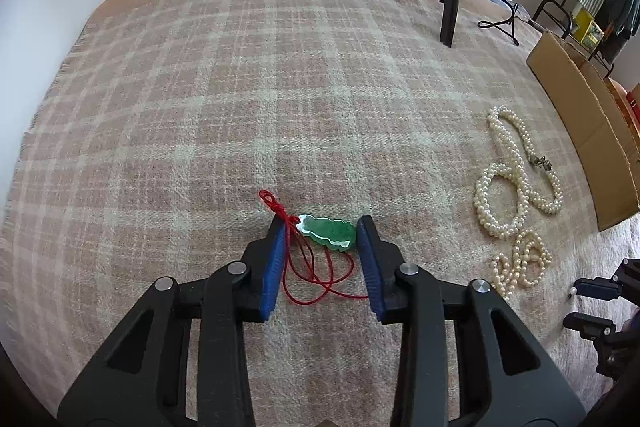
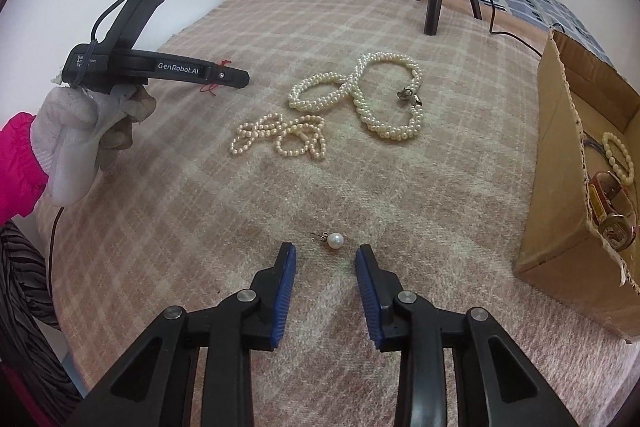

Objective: Organize jewelry
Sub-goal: 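Close the left tool on the green jade pendant, then close the right tool on the single pearl while the left tool holds the pendant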

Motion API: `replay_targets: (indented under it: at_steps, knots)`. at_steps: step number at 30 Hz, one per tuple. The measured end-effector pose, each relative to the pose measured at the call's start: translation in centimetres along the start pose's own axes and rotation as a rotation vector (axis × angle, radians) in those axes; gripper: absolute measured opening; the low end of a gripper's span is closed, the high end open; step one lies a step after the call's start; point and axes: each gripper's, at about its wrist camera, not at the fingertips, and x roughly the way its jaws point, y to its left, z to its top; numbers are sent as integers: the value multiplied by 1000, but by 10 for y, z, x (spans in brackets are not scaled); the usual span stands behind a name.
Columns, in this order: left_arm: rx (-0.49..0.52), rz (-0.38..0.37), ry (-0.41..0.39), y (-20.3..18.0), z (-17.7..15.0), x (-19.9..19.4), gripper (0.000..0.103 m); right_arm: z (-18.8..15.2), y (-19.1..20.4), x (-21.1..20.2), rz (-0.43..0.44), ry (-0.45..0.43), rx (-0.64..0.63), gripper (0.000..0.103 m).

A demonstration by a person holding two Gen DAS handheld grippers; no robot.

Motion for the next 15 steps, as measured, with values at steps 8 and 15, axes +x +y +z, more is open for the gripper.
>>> replay_targets:
  at_steps: [8,15]
  knots:
    - [33,17,-19,-2,-4,-3,33,0,0,0,-11,-6,-3,25]
    - [34,18,-18,-2,-5,-4,32,1,0,1,-17,-9,-2,23]
